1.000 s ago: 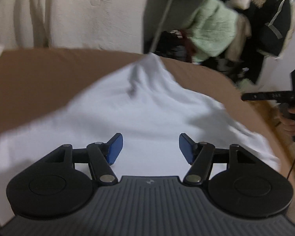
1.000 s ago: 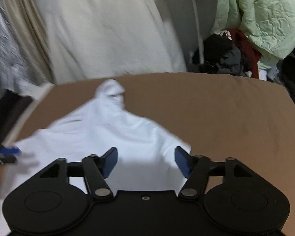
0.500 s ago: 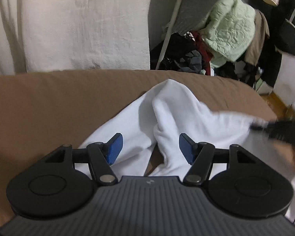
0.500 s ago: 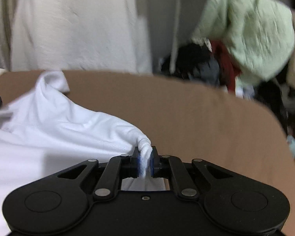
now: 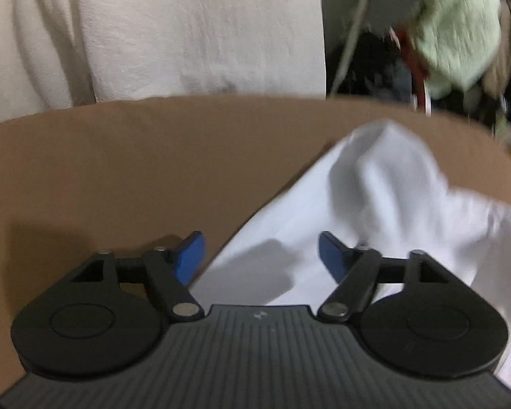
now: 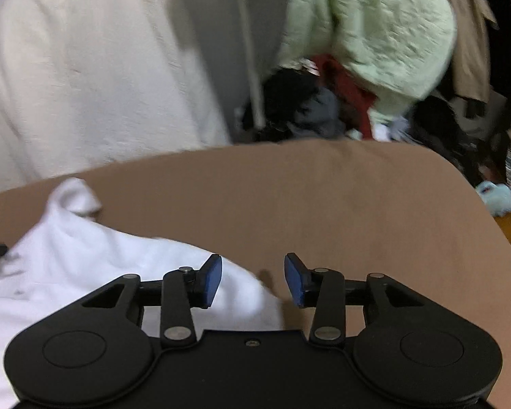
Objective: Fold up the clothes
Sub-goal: 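Grasp the T-shirt hem with the left gripper and lift it toward the right gripper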
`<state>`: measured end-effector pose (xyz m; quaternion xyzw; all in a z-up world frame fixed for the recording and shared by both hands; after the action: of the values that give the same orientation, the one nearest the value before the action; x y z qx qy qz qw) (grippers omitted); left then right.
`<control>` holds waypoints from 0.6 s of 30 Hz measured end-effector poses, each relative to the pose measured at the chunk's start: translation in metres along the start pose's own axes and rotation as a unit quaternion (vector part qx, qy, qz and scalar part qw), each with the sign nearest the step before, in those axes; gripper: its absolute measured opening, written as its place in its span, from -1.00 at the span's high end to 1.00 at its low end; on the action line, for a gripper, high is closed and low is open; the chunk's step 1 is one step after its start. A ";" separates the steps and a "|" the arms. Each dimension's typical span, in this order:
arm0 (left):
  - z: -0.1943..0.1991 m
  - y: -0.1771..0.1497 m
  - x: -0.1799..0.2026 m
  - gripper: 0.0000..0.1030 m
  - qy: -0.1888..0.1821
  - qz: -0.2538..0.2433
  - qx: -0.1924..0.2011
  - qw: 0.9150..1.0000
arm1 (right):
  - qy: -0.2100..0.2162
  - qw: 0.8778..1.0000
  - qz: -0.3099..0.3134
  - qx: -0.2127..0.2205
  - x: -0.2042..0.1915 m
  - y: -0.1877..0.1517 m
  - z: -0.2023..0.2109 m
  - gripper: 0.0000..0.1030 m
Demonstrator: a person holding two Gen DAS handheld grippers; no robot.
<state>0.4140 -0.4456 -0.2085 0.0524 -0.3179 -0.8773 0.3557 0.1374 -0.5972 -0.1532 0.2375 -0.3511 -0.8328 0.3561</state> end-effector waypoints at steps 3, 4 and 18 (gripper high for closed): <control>-0.008 -0.019 -0.008 -0.70 -0.016 0.001 -0.036 0.999 | 0.043 0.999 0.013 0.005 -0.027 0.006 0.010 -0.01; -0.010 -0.023 -0.008 -0.70 -0.013 -0.008 -0.037 0.999 | 0.054 0.998 0.022 0.005 -0.036 0.006 0.010 -0.05; 0.125 0.101 0.030 0.85 0.349 -0.221 0.327 0.850 | 0.065 0.995 -0.004 -0.077 -0.014 -0.045 -0.032 0.00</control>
<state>0.4117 -0.4546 -0.0453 0.5372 -0.4217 -0.7019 0.2022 0.1476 -0.5773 -0.2051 0.2646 -0.2611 -0.8416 0.3918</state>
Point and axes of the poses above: each gripper's, at about its wrist camera, not at the fingertips, and z roughly against the way its jaws point, x to its right, y to its top, the point moved 10 cm from there along -z, roughly the way its jaws point, and after that the axes turned 1 degree about x, right-handed, at the moved point
